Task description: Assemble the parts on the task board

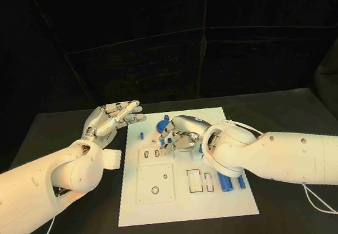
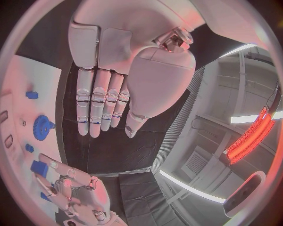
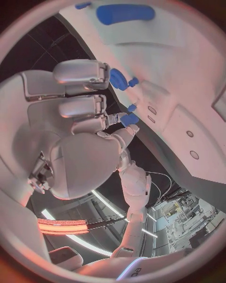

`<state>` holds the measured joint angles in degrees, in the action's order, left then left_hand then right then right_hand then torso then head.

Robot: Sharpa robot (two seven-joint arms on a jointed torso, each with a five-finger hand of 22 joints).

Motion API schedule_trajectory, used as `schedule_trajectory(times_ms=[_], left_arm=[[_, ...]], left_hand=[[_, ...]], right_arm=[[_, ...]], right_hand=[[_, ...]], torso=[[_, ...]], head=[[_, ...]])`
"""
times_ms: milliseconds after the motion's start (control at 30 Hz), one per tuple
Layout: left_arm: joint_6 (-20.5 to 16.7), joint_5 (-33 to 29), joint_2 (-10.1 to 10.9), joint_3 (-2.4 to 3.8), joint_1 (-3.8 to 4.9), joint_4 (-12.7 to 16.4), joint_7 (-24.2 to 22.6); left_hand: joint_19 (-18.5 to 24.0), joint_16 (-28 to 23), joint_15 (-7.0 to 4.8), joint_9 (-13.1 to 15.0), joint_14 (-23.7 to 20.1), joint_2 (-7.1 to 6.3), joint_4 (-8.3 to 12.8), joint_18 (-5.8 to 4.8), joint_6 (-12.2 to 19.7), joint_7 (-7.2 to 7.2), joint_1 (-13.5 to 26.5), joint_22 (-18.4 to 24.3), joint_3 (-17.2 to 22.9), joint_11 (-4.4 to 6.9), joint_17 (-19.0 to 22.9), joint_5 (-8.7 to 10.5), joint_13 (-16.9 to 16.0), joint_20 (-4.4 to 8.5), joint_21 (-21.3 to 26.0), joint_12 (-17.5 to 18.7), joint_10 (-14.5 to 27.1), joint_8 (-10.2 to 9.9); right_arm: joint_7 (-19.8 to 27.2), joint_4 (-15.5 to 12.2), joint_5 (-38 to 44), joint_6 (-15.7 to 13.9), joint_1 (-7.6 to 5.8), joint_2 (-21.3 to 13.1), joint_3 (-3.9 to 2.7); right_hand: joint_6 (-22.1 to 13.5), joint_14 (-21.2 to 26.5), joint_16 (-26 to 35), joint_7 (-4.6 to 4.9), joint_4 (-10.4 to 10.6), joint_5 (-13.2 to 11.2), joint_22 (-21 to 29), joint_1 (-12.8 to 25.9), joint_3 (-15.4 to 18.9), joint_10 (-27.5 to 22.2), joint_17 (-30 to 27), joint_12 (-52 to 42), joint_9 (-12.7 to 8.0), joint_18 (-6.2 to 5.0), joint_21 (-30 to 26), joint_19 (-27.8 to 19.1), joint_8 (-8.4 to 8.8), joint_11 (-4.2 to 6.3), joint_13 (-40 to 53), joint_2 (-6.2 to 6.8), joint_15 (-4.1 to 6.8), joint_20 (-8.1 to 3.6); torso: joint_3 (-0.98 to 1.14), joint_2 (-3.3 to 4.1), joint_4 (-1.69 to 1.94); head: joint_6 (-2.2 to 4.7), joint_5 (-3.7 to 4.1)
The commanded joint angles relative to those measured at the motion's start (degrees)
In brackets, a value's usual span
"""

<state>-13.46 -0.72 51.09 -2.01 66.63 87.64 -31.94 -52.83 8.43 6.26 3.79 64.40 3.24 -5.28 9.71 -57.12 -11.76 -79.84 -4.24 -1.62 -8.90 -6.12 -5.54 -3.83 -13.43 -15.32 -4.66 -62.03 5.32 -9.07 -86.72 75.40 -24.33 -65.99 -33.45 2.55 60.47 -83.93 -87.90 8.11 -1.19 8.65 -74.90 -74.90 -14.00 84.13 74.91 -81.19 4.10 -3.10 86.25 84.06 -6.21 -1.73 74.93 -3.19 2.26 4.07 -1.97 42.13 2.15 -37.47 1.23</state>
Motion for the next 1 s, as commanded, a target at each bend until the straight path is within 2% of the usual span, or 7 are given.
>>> schedule_trajectory(times_ms=[33, 100, 167, 200, 233, 500, 1000], left_arm=[[0.8, -0.6, -0.2, 0.06, 0.14, -0.1, -0.2], [0.9, -0.6, -0.3, 0.06, 0.15, -0.2, -0.2], [0.9, -0.6, -0.3, 0.06, 0.16, -0.3, -0.2], [0.9, -0.6, -0.3, 0.06, 0.16, -0.3, -0.2], [0.9, -0.7, -0.3, 0.06, 0.16, -0.4, -0.2], [1.0, -0.7, -0.5, 0.06, 0.16, -0.6, -0.3], [1.1, -0.7, -0.7, 0.05, 0.15, -0.9, -0.2]], left_hand=[[-0.4, -0.2, 0.51, 0.0, 0.1, 0.16, 0.3, 0.89, -0.1, -0.26, -0.5, 0.1, -0.1, -0.23, 0.0, 0.37, 0.1, 0.15, 0.2, 0.2, 0.0, -0.3], [-0.4, -0.2, 0.51, 0.0, 0.1, 0.16, 0.3, 0.89, -0.1, -0.26, -0.5, 0.1, -0.1, -0.23, 0.0, 0.37, 0.1, 0.15, 0.2, 0.2, 0.0, -0.3], [-0.4, -0.2, 0.51, 0.0, 0.1, 0.16, 0.3, 0.89, -0.1, -0.26, -0.5, 0.1, -0.1, -0.23, 0.0, 0.37, 0.1, 0.15, 0.2, 0.2, 0.0, -0.3], [-0.4, -0.2, 0.51, 0.0, 0.1, 0.16, 0.3, 0.89, -0.1, -0.26, -0.5, 0.1, -0.1, -0.23, 0.0, 0.37, 0.1, 0.15, 0.2, 0.2, 0.0, -0.3], [-0.4, -0.2, 0.51, 0.0, 0.1, 0.16, 0.3, 0.89, -0.1, -0.26, -0.5, 0.1, -0.1, -0.23, 0.0, 0.37, 0.1, 0.15, 0.2, 0.2, 0.0, -0.3], [-0.4, -0.2, 0.51, 0.0, 0.1, 0.16, 0.3, 0.89, -0.1, -0.26, -0.5, 0.1, -0.1, -0.23, 0.0, 0.37, 0.1, 0.15, 0.2, 0.2, 0.0, -0.3], [-0.4, -0.2, 0.51, 0.0, 0.1, 0.16, 0.3, 0.89, -0.1, -0.26, -0.5, 0.1, -0.1, -0.23, 0.0, 0.37, 0.1, 0.15, 0.2, 0.2, 0.0, -0.3]], right_arm=[[-5.3, 0.3, 4.8, 1.6, 0.50, 0.9, 0.25], [-6.3, 0.5, 5.7, 1.5, 0.99, 1.4, 0.42], [-7.0, 0.7, 6.5, 1.3, 1.31, 1.9, 0.51], [-7.2, 0.9, 6.9, 1.2, 1.44, 2.1, 0.54], [-7.7, 1.2, 7.3, 1.1, 1.60, 2.4, 0.59], [-8.4, 2.6, 8.1, 1.2, 2.13, 3.8, 0.65], [-8.2, 4.8, 9.7, 1.8, 2.67, 4.9, 0.64]], right_hand=[[2.5, -5.0, -0.1, -1.76, 0.1, 0.1, -5.1, 0.2, -0.8, 0.1, 10.4, 0.3, 0.1, 1.01, -0.4, 1.7, -0.62, 0.14, 7.0, 0.12, 0.20, -0.38], [2.6, -5.0, -0.1, -1.76, -0.1, 0.4, -5.1, 0.2, -1.0, 0.0, 10.4, 0.3, 0.1, 1.01, -0.4, 1.7, -0.61, 0.15, 6.9, 0.21, 0.21, -0.40], [2.6, -5.0, -0.1, -1.76, -0.1, 0.4, -5.0, 0.2, -1.0, 0.0, 10.4, 0.4, 0.0, 1.00, -0.4, 1.7, -0.61, 0.15, 6.9, 0.24, 0.22, -0.40], [2.6, -5.0, -0.1, -1.76, -0.1, 0.4, -5.0, 0.2, -1.0, 0.0, 10.4, 0.4, 0.0, 1.00, -0.4, 1.7, -0.61, 0.15, 6.9, 0.24, 0.22, -0.40], [2.6, -5.0, -0.1, -1.75, -0.2, 0.6, -5.0, 0.2, -1.1, 0.0, 10.4, 0.4, 0.0, 1.00, -0.4, 1.7, -0.60, 0.14, 6.9, 0.31, 0.22, -0.40], [2.6, -5.0, -0.1, -1.73, -0.2, 0.6, -5.0, 0.3, -1.1, 0.1, 10.4, 0.3, 0.0, 1.00, -0.4, 1.7, -0.59, 0.13, 7.0, 0.37, 0.22, -0.41], [2.5, -5.0, -0.1, -1.69, -0.4, 0.5, -5.0, 0.4, -1.2, 0.1, 10.4, 0.3, 0.0, 1.00, -0.4, 1.7, -0.51, 0.10, 7.0, 0.77, 0.20, -0.41]], torso=[[-0.15, -0.08, 0.09], [-0.15, -0.06, 0.14], [-0.02, -0.07, -0.04], [-0.02, -0.08, -0.11], [0.04, -0.08, -0.07], [0.09, -0.01, 0.08], [0.07, -0.04, 0.00]], head=[[-0.27, -0.25], [-0.36, -0.30], [-0.48, -0.60], [-0.54, -0.78], [-0.58, -0.81], [-0.76, -1.03], [-1.11, -1.41]])
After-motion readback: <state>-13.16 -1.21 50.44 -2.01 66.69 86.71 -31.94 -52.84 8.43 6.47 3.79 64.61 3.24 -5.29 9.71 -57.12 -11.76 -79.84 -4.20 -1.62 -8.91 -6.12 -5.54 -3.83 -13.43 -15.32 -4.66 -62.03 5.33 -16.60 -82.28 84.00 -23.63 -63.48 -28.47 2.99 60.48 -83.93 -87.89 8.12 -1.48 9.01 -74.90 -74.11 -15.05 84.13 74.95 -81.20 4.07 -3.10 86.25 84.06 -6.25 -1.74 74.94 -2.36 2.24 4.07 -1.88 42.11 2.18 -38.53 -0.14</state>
